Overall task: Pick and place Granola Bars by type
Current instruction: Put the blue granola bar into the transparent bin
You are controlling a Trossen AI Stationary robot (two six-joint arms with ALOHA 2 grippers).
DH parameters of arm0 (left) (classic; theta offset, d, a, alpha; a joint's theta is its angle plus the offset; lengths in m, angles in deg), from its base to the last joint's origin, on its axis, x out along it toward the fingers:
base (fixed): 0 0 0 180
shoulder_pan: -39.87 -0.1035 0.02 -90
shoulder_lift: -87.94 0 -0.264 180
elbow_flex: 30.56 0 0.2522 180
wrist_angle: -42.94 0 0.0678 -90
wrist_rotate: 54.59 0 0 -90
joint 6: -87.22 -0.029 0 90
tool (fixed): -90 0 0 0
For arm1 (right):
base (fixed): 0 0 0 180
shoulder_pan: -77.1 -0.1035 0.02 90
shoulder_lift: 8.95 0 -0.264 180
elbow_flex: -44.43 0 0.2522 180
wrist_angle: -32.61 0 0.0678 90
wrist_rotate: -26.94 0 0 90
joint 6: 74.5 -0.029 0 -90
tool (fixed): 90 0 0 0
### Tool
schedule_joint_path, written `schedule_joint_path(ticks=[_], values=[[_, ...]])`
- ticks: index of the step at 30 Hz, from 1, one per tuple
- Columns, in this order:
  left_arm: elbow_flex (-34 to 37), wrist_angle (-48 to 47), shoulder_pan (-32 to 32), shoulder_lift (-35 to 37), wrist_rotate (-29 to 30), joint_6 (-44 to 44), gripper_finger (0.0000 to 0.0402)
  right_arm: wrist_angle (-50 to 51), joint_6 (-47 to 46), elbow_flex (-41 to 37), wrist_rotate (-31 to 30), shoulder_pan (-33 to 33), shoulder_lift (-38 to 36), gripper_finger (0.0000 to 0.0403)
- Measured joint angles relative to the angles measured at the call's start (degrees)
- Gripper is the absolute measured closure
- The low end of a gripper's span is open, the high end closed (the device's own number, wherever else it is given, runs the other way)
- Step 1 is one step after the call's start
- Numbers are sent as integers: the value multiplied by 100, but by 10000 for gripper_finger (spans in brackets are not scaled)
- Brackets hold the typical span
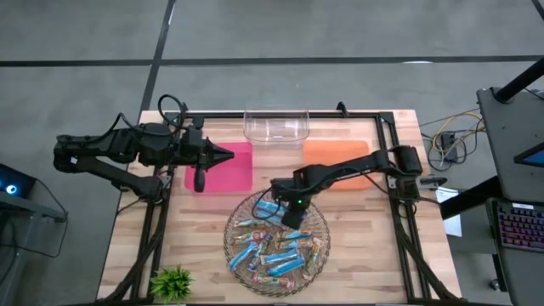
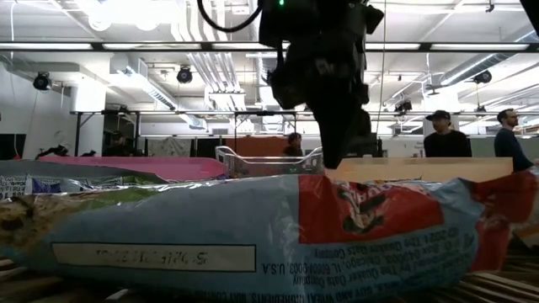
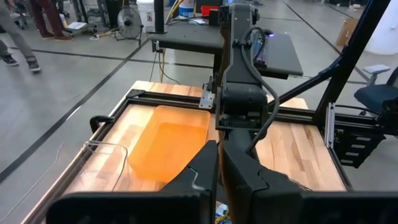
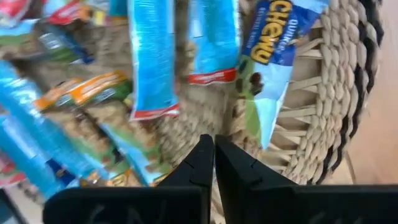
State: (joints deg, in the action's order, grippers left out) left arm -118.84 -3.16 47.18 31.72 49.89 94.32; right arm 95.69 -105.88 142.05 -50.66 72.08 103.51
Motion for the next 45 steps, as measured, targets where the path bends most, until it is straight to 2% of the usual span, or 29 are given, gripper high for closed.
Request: schedule_joint_path(ticks=[5, 7, 10, 12, 16, 21, 28, 38, 45], values=[[-1, 1, 0, 21, 0, -108, 397, -20, 185, 48, 131, 3, -47, 378], [0, 0, 0, 21, 0, -108, 397, -25, 184, 66, 393, 9, -30, 360], [0, 0, 0, 21, 0, -110, 397, -35, 185, 68, 437, 0, -28, 322], [0, -2, 0, 21, 0, -110, 397, -38, 146, 59, 372, 3, -23, 293], [-1, -6, 1, 21, 0, -110, 397, -27, -146, 55, -127, 4, -23, 240], [0, -25, 0, 21, 0, -110, 397, -33, -305, 52, -193, 6, -23, 196], [-2, -26, 0, 21, 0, -112, 397, -42, -874, 50, -179, 3, -21, 182], [-2, -27, 2, 21, 0, -112, 397, -22, -896, 39, -204, 2, 16, 182], [-2, -26, 0, 21, 0, -100, 397, 20, -919, 22, -606, 6, 16, 183]])
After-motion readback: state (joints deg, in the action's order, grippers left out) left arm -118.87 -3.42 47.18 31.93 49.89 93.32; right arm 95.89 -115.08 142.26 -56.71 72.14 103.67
